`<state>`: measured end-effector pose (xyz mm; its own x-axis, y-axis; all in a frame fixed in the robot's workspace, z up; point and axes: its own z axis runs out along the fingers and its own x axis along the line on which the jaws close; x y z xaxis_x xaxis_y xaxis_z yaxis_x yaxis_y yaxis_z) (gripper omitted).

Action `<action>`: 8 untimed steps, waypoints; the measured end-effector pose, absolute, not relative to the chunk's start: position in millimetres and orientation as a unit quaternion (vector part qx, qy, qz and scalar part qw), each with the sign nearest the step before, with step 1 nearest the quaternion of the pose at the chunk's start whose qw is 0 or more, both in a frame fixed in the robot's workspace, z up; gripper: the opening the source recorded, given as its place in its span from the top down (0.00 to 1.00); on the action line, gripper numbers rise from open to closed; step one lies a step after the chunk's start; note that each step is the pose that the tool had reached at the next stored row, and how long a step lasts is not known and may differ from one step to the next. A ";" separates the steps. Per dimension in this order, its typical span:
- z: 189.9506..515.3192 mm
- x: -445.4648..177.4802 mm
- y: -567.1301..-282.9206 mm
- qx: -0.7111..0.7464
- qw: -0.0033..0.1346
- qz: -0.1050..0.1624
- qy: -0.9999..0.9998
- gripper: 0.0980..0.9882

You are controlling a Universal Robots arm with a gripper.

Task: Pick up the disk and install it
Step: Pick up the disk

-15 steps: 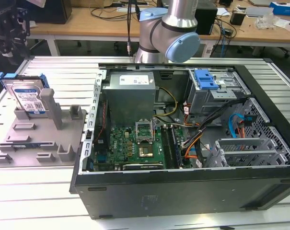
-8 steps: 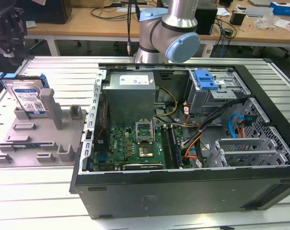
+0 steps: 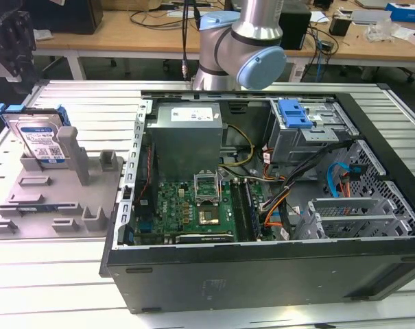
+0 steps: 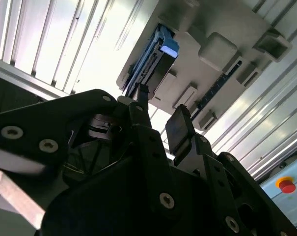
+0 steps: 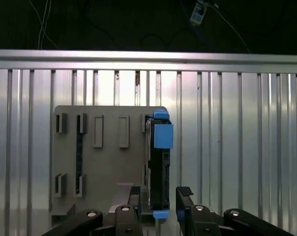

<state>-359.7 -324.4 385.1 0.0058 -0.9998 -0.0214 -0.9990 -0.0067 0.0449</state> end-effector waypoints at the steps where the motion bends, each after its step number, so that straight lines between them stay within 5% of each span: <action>1: 385.0 -359.7 -324.4 0.709 0.009 -0.023 -0.705 0.63; 8: 385.1 -361.4 -311.2 0.709 0.021 -0.011 -0.705 0.63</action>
